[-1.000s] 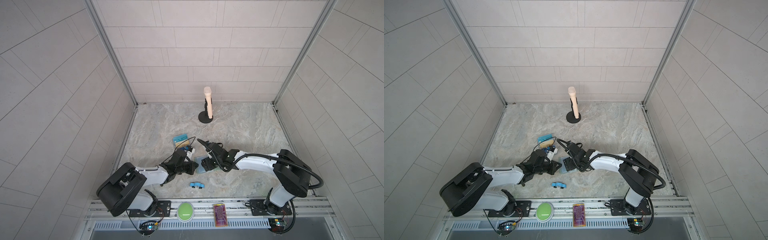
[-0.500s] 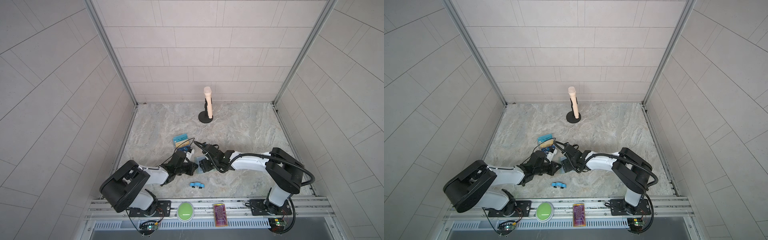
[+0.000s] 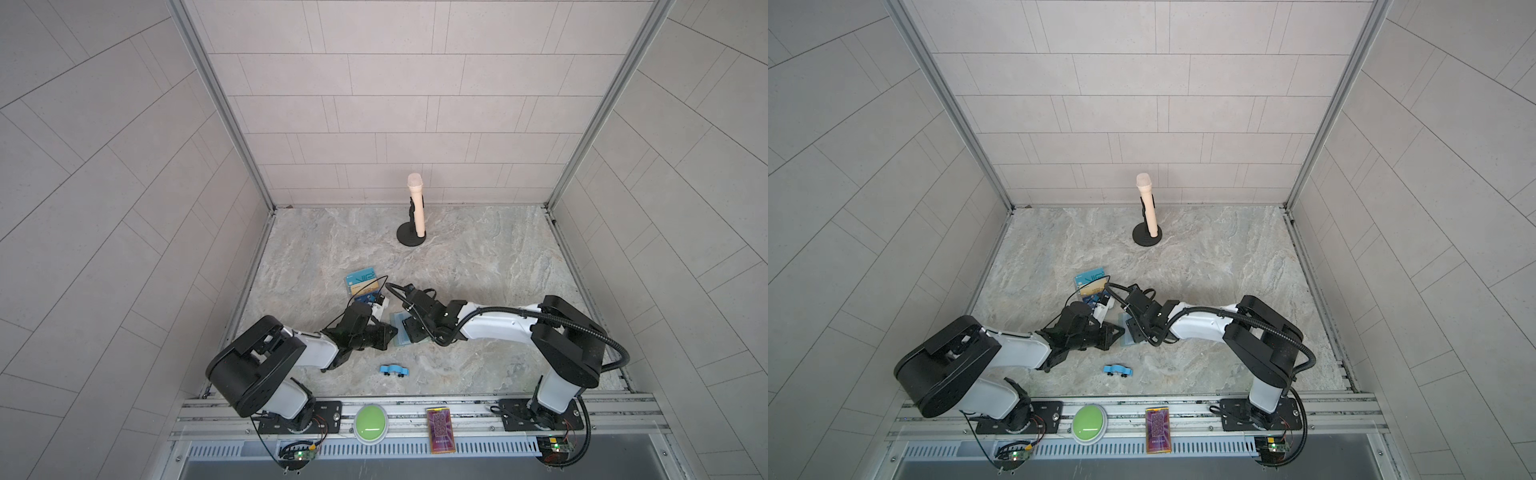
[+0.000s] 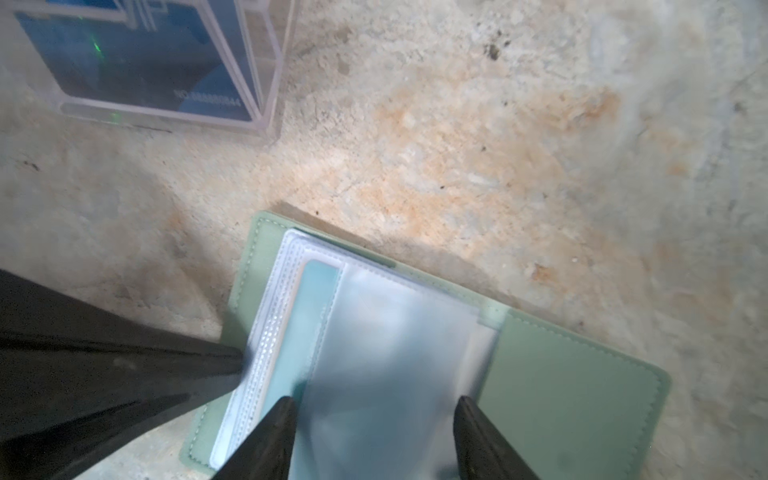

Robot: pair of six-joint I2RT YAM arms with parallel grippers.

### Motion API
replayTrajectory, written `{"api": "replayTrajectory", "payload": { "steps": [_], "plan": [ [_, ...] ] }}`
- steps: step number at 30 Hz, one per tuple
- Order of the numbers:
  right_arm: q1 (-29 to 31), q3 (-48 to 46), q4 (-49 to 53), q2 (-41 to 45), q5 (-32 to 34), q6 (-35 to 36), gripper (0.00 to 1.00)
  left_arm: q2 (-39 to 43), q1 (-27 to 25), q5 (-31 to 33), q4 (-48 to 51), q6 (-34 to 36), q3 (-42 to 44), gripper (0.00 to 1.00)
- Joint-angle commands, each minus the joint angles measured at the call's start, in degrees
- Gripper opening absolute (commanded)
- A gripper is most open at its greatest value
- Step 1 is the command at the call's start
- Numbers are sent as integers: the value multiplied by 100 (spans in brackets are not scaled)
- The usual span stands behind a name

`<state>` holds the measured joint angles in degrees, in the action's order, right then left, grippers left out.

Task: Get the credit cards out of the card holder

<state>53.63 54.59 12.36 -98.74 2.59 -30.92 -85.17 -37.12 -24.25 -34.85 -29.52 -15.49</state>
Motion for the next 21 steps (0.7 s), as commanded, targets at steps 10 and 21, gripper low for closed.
{"api": "replayTrajectory", "payload": {
  "steps": [10,21],
  "plan": [
    [8,119,1071,226,1080,-181,51,-225,12,255,600,7,107,0],
    [-36,177,1642,519,1685,-287,46,-213,10,266,673,34,39,0]
  ]
}}
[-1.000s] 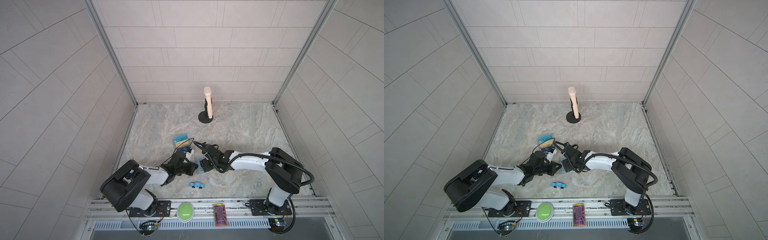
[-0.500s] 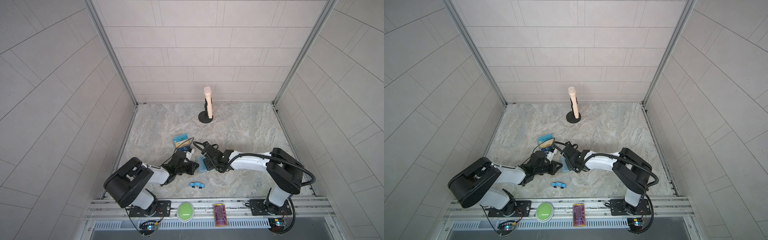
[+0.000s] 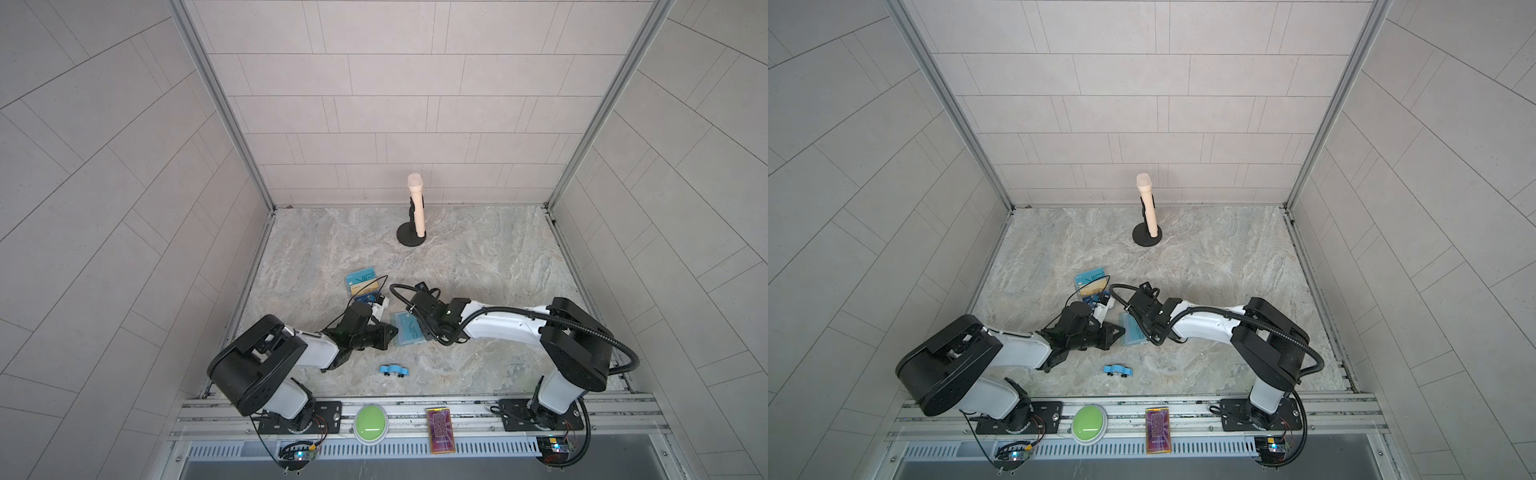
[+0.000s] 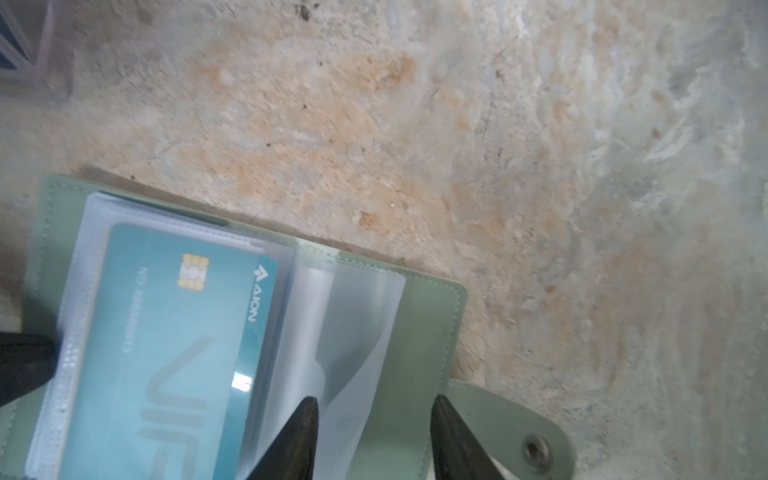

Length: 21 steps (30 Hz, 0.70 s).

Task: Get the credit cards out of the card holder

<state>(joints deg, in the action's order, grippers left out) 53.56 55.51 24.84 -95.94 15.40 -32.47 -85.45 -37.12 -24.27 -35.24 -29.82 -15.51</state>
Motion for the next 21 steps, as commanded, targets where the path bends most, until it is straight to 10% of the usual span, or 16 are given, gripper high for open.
{"api": "replayTrajectory", "payload": {
  "steps": [1,10,21],
  "plan": [
    [-25,84,476,280,527,-138,44,-192,12,272,725,64,26,0],
    [-127,323,1107,710,850,24,41,-189,12,230,813,126,-47,0],
    [-1334,-354,-932,752,-3852,-222,41,-300,12,292,801,169,-118,0]
  ]
}}
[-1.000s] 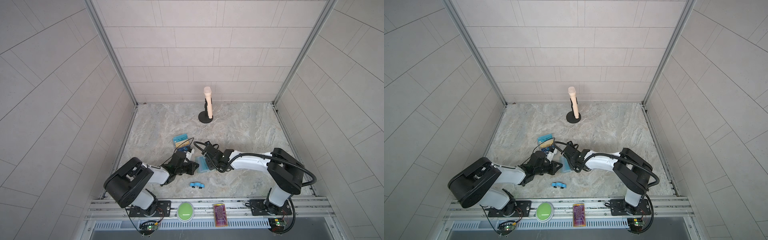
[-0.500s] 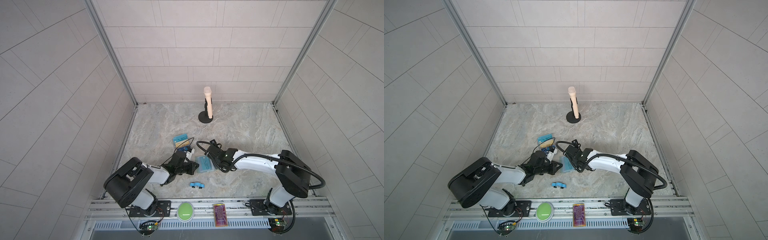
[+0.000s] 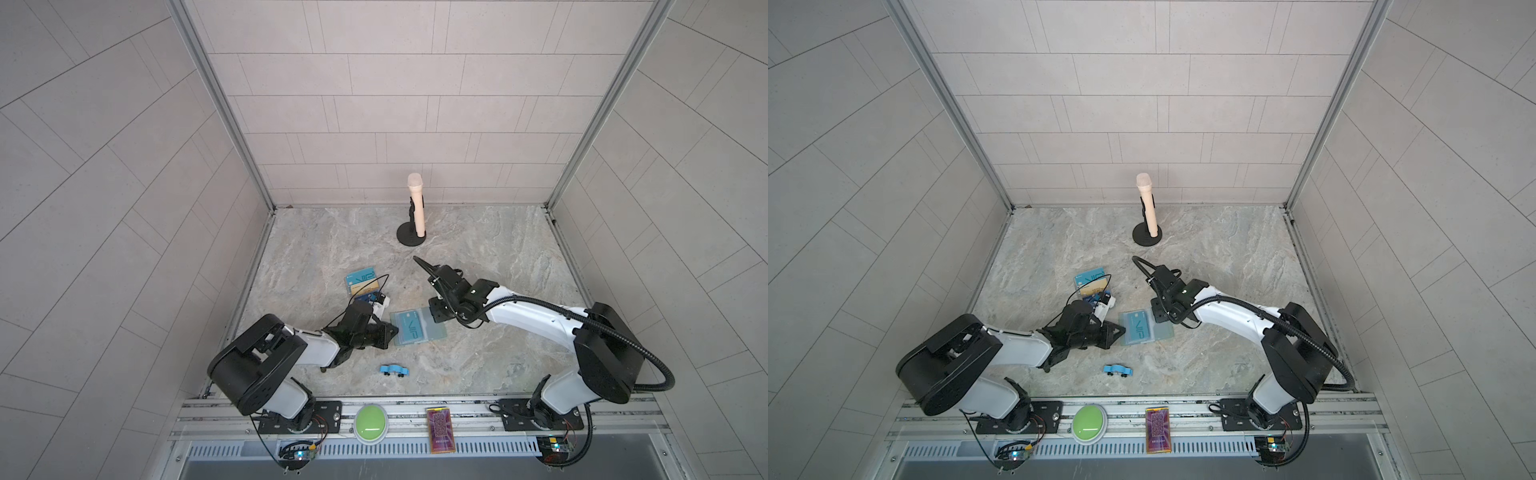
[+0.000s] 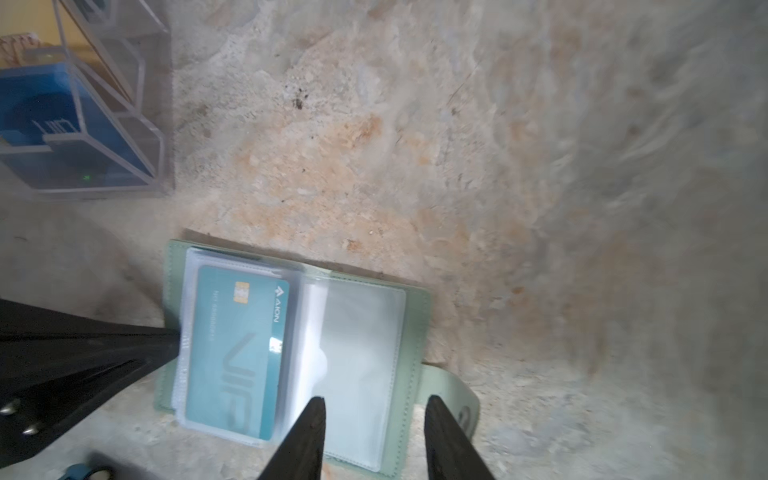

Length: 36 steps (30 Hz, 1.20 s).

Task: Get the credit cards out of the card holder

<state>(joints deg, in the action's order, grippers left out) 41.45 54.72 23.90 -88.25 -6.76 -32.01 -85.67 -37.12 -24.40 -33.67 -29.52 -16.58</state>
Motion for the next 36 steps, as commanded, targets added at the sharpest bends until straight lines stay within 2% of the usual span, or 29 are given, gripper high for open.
{"api": "replayTrajectory", "payload": {
  "steps": [1,9,18,29,36],
  "plan": [
    [-159,-343,-1070,-70,-1899,-332,41,-276,12,307,643,139,-19,0],
    [-411,-804,-2331,-510,-2746,-825,34,-233,8,379,812,159,-74,0],
    [-528,-1032,-2748,-920,-2971,-844,34,-243,12,511,963,174,-126,0],
    [-775,-1598,-4351,-1081,-3767,-1527,31,-271,11,601,1056,214,-161,0],
    [-825,-1822,-4958,-959,-4058,-1730,30,-334,12,635,1100,235,-194,0]
  ]
}}
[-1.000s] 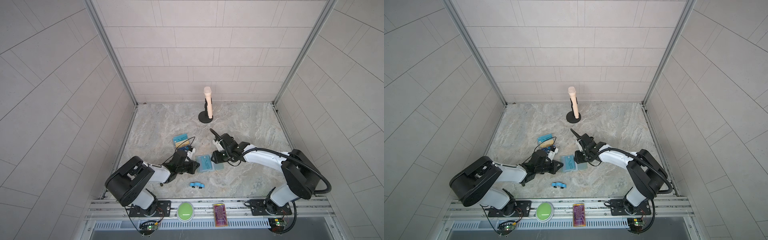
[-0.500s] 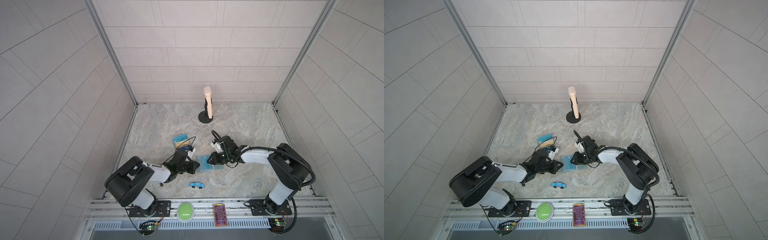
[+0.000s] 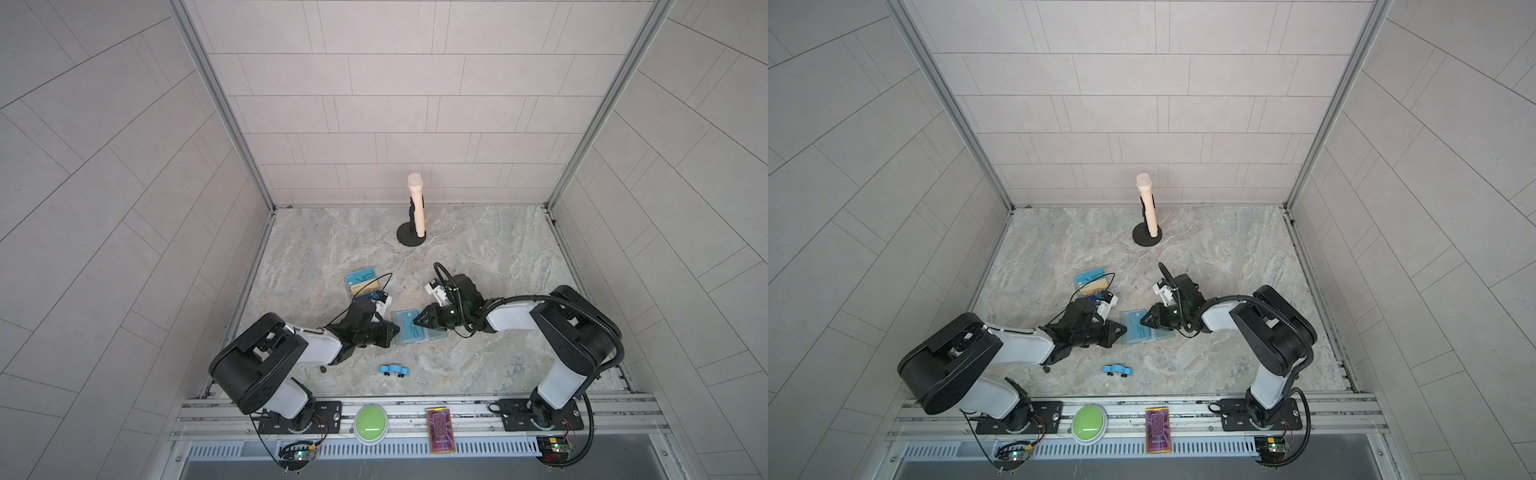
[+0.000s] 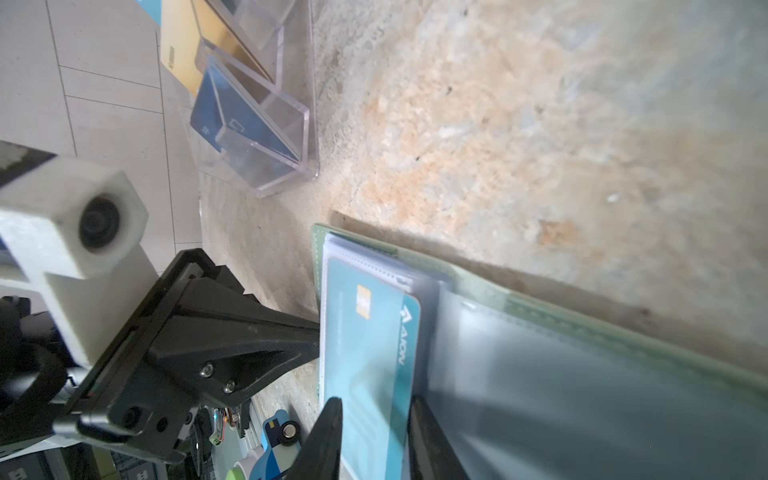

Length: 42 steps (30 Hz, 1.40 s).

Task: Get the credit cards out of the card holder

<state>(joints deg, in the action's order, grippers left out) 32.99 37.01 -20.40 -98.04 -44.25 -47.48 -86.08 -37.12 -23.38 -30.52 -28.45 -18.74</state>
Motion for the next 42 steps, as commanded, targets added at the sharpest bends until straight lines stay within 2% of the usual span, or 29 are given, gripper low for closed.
{"api": "replayTrajectory", "payload": {
  "steps": [1,7,20,25,30,36,42],
  "plan": [
    [8,-69,-535,59,-329,-166,31,-282,12,541,782,126,28,0],
    [-47,-95,-520,152,-478,-81,31,-312,12,556,819,135,11,0],
    [-3,-397,-2538,-586,-1020,-1012,28,-354,12,580,881,155,-33,0],
    [17,-448,-2745,-733,-1051,-1093,27,-356,12,626,915,129,-43,0],
    [22,-425,-2366,-552,-1025,-836,29,-333,12,693,1038,163,-77,0],
    [10,-193,-806,-45,-885,88,33,-245,12,856,1304,245,-131,0],
    [-17,-5,-125,171,-894,496,35,-193,12,1012,1740,459,-318,0]
  ]
}}
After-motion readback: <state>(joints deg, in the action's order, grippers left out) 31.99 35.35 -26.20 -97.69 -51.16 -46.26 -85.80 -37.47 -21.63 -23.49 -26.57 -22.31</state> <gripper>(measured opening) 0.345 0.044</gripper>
